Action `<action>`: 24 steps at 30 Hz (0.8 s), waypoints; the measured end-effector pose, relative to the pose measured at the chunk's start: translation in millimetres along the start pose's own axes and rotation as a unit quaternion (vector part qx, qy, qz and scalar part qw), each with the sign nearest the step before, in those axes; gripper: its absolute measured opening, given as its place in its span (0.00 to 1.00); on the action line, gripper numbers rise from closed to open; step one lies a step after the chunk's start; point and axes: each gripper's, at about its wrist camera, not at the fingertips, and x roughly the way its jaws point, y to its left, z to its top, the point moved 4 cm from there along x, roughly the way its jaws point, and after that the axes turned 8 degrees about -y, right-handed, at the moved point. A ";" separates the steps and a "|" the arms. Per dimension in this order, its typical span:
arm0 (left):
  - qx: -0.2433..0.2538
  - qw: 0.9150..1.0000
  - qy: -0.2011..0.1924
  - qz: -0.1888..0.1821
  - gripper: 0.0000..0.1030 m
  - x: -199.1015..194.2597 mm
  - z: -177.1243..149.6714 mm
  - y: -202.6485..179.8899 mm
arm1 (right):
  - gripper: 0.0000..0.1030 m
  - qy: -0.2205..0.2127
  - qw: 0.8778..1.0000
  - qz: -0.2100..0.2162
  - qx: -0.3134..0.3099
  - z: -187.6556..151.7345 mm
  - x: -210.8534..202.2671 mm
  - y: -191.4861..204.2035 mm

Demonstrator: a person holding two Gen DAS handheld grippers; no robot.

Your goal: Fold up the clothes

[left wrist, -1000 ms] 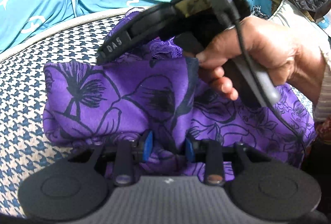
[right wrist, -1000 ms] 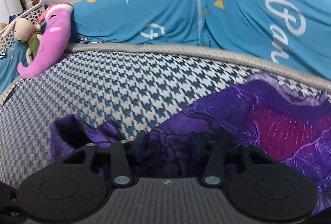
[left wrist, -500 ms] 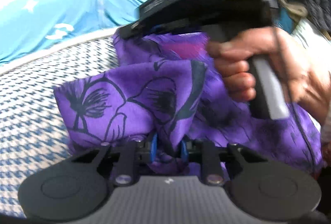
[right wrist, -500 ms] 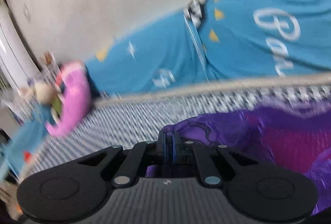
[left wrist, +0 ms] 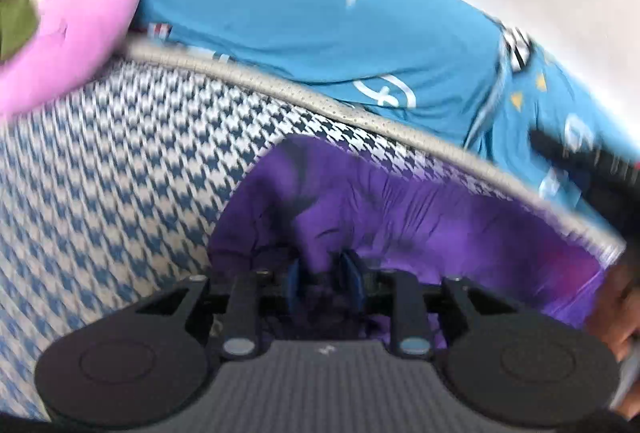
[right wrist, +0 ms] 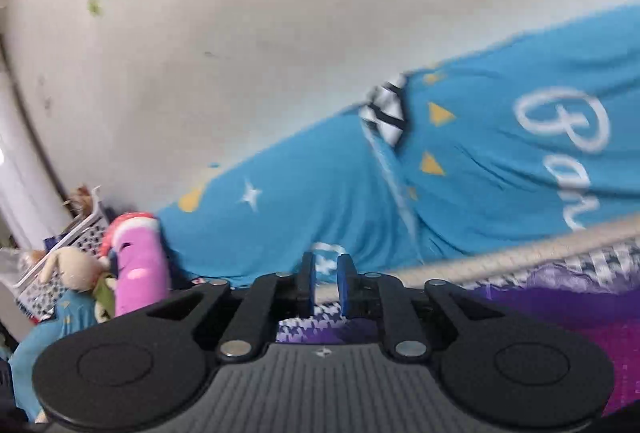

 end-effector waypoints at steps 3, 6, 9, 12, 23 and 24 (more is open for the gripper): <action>-0.002 1.000 -0.017 0.023 0.26 -3.9 11.8 8.2 | 0.16 0.010 1.000 0.004 -0.001 -0.8 -0.5 0.4; -0.028 0.999 -0.020 0.033 0.26 -6.8 20.0 24.6 | 0.18 0.021 1.000 0.015 -0.017 -4.2 -5.3 11.9; -0.047 0.997 -0.031 0.043 0.26 -12.4 26.6 37.1 | 0.20 0.042 0.998 0.033 -0.035 -11.0 -9.1 25.8; -0.053 0.996 -0.046 0.056 0.31 -19.2 34.1 46.9 | 0.21 0.064 0.995 0.054 -0.059 -24.0 -13.1 45.3; -0.070 0.994 -0.054 0.069 0.34 -23.2 44.5 60.9 | 0.21 0.129 0.975 0.125 -0.130 -81.5 -42.6 110.3; -0.073 0.993 -0.055 0.069 0.35 -23.8 44.9 62.2 | 0.21 0.135 0.973 0.129 -0.135 -87.5 -44.3 114.7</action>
